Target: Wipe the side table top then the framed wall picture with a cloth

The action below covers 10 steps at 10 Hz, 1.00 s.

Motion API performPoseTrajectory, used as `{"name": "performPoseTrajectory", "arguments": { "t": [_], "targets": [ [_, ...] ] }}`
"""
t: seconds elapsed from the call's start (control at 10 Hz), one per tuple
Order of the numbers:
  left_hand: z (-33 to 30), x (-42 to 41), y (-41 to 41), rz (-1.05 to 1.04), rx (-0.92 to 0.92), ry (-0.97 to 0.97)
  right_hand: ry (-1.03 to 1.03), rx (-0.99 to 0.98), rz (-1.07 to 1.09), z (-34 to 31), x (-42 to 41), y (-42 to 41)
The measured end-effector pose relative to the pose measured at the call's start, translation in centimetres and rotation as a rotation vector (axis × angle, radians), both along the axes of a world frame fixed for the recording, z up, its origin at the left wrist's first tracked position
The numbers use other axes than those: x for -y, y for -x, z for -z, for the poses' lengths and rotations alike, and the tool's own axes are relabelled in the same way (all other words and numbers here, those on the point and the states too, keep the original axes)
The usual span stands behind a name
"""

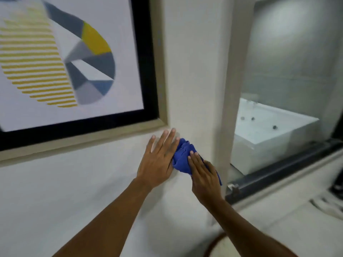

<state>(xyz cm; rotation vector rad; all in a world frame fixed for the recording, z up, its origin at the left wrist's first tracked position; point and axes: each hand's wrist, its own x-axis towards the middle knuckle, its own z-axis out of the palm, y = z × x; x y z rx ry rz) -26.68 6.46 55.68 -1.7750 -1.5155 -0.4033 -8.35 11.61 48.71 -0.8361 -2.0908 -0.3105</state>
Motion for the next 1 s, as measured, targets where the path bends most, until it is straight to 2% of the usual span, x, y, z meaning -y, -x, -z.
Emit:
{"name": "performPoseTrajectory", "arguments": {
  "t": [0.1,0.2,0.3,0.4,0.6,0.7,0.8,0.9,1.0],
  "targets": [
    [6.8,-1.3,-4.4,0.092,0.028,0.19,0.173,0.115,0.074,5.6,0.5,-5.1],
    [18.7,-2.5,-12.4,0.237,0.095,0.457,0.398,0.228,0.159,15.7,1.7,-13.3],
    [27.7,-2.7,-17.7,0.322,0.134,0.64,0.521,0.296,0.228,23.7,2.8,-18.9],
    [42.6,-3.1,-24.9,0.446,0.153,0.82,0.714,0.364,0.307,36.6,4.1,-26.3],
    [63.1,-0.1,-31.5,0.514,0.056,1.089,1.093,0.468,0.375,55.5,9.0,-32.8],
    [67.4,1.8,-32.0,0.522,0.124,1.09,1.193,0.37,0.398,59.3,11.2,-33.0],
    [68.2,2.8,-32.4,0.457,0.122,1.138,1.196,0.356,0.432,60.4,11.5,-32.5],
    [65.7,1.1,-32.5,0.416,-0.039,1.24,1.292,0.431,0.425,58.1,9.3,-32.5],
    [58.8,-0.5,-32.6,0.373,-0.087,1.351,1.418,0.47,0.407,51.0,6.6,-32.3]
  ]
}}
